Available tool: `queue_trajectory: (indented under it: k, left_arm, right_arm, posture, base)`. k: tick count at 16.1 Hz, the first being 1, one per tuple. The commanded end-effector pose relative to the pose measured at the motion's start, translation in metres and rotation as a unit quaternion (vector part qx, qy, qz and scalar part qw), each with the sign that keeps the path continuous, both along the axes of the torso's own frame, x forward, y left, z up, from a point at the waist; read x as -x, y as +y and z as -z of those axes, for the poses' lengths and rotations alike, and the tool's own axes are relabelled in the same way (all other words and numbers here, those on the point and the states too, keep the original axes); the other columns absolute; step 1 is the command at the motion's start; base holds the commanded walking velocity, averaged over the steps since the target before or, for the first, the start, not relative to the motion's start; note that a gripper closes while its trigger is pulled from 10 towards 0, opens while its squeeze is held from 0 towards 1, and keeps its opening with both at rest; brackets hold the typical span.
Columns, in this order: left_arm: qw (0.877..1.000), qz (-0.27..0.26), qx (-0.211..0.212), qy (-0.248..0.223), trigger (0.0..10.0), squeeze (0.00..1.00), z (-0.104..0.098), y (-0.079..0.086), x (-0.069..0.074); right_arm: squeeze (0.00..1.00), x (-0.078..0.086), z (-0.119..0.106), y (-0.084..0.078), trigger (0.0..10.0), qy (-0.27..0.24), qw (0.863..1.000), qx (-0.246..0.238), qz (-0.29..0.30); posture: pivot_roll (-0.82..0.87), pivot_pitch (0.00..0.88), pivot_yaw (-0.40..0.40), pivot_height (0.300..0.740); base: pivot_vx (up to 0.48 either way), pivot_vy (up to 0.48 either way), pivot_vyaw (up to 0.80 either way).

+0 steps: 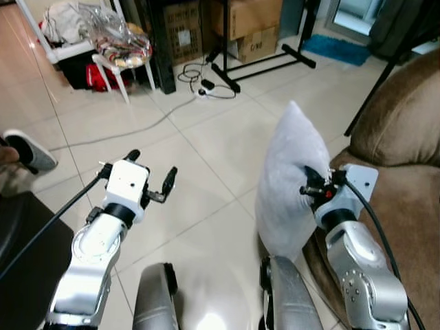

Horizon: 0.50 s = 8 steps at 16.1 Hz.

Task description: Move the pillow to the sofa from floor

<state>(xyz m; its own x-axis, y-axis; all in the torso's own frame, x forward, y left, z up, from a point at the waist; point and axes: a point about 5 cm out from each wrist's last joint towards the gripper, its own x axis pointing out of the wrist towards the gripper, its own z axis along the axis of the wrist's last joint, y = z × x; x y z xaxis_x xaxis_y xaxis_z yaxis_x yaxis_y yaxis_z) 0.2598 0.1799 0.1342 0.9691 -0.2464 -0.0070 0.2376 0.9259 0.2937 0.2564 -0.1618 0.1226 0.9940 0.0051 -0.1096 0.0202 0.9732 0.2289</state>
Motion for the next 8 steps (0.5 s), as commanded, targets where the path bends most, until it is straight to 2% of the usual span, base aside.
queue_trajectory:
  k: [1, 8]
  left_arm:
    - [1.000, -0.005, -0.010, 0.000, 10.0, 0.10, 0.0002, 0.0020, -0.0022]
    - [1.000, -0.004, -0.016, -0.003, 10.0, 0.11, -0.0003, -0.0006, -0.0056]
  right_arm:
    - [0.00, -0.0033, -0.0163, 0.0007, 10.0, -0.036, 0.999, 0.002, 0.002]
    - [0.00, -0.0044, -0.0172, -0.0027, 10.0, -0.034, 0.999, 0.010, 0.014]
  posture:
    - [-0.09, 0.000, 0.017, 0.628]
    - [-0.09, 0.000, 0.022, 0.668]
  base:
    - [0.000, 0.000, 0.00]
    - [0.000, 0.000, 0.00]
